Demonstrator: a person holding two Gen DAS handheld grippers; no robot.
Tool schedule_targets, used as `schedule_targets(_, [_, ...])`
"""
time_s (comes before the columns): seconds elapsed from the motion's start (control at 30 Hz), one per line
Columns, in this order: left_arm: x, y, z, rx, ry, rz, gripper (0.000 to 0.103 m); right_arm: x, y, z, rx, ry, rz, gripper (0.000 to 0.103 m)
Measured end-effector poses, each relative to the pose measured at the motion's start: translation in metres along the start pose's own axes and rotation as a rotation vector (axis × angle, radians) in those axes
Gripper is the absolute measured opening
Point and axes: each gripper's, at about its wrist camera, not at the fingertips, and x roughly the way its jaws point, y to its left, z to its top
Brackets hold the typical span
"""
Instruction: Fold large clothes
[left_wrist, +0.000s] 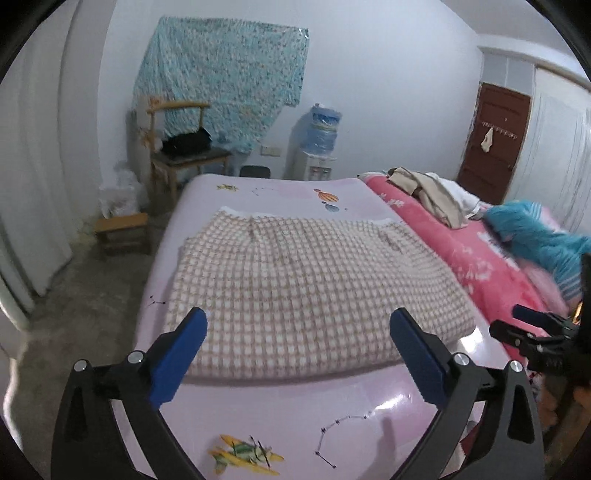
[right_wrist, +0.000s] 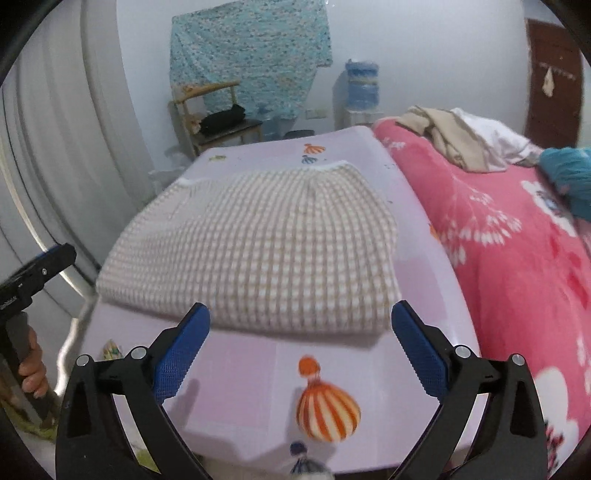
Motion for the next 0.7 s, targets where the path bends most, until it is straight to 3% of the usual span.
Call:
schedule_targets(0.1, [-0.004,-0.018,-0.011,0.021,-0.001,0.040,0.098,-0.003,0.007,-0.008,-0.010,-0.019,-0.057,0.095])
schedule_targets(0.3, [-0.003,-0.045,-0.019,0.074,-0.003,0.221,0.098,-0.016,0.014,-0.020,0.001,-0.061,-0.113,0.095])
schedule_targets(0.47, [0.006,-0.052,-0.023,0.071,0.084,0.245,0.097,-0.020,0.020,-0.028,-0.010,-0.071,-0.152,0.095])
schedule_targets(0.7, [0.020,-0.049,-0.037,0.017,0.213,0.295,0.098,0.000,0.015,-0.029,0.031,0.031,-0.126,0.095])
